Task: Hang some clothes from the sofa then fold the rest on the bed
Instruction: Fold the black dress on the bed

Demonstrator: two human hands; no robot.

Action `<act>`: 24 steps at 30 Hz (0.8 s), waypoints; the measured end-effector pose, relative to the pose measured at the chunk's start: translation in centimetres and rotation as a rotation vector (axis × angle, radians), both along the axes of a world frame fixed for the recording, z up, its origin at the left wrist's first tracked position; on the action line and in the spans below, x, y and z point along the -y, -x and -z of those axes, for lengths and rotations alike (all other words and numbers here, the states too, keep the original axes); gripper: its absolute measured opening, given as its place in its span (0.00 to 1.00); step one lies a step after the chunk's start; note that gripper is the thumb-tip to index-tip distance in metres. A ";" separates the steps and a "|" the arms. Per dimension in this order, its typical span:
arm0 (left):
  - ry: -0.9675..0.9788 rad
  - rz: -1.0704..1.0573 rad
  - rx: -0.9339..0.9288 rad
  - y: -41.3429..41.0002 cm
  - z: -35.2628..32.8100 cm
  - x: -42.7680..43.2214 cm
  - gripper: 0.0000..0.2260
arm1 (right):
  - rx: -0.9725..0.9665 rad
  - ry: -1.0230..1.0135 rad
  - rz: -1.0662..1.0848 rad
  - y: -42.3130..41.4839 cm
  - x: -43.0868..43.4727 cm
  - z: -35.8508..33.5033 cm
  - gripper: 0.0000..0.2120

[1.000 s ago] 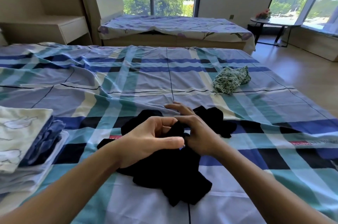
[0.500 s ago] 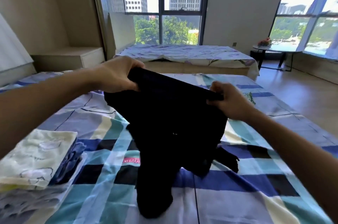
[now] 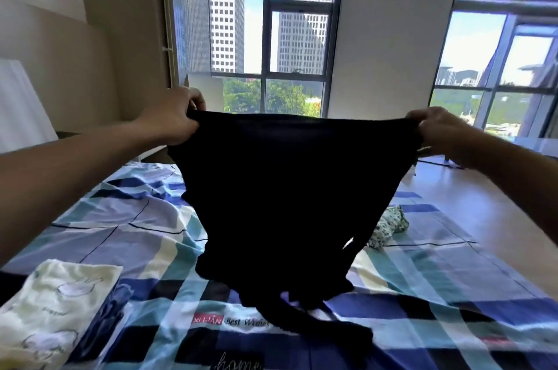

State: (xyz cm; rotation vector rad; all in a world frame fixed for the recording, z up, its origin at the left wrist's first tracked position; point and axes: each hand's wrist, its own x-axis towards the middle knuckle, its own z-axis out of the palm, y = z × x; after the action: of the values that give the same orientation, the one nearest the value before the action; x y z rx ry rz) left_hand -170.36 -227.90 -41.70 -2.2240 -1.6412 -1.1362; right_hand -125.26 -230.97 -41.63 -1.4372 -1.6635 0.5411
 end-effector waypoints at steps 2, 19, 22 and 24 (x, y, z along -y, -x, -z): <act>0.032 0.051 0.172 -0.4 -0.2 -0.3 0.08 | -0.164 0.035 -0.006 0.0 0.4 -1.5 0.14; 0.140 0.410 0.321 1.9 -5.6 2.8 0.19 | 0.060 -0.316 -0.068 -4.7 5.3 -5.4 0.05; 0.131 0.530 0.375 1.4 -9.6 4.1 0.32 | 0.030 -0.469 -0.028 -4.7 7.0 -9.0 0.07; 0.123 0.590 0.430 0.7 -12.9 4.8 0.24 | -0.027 -0.576 -0.029 -4.6 7.9 -12.2 0.08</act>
State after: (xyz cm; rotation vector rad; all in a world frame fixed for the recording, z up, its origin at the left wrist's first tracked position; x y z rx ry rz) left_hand -171.07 -232.73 -28.79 -2.7963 -1.2109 -1.7993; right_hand -120.70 -238.83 -29.48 -0.9784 -1.6431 0.0757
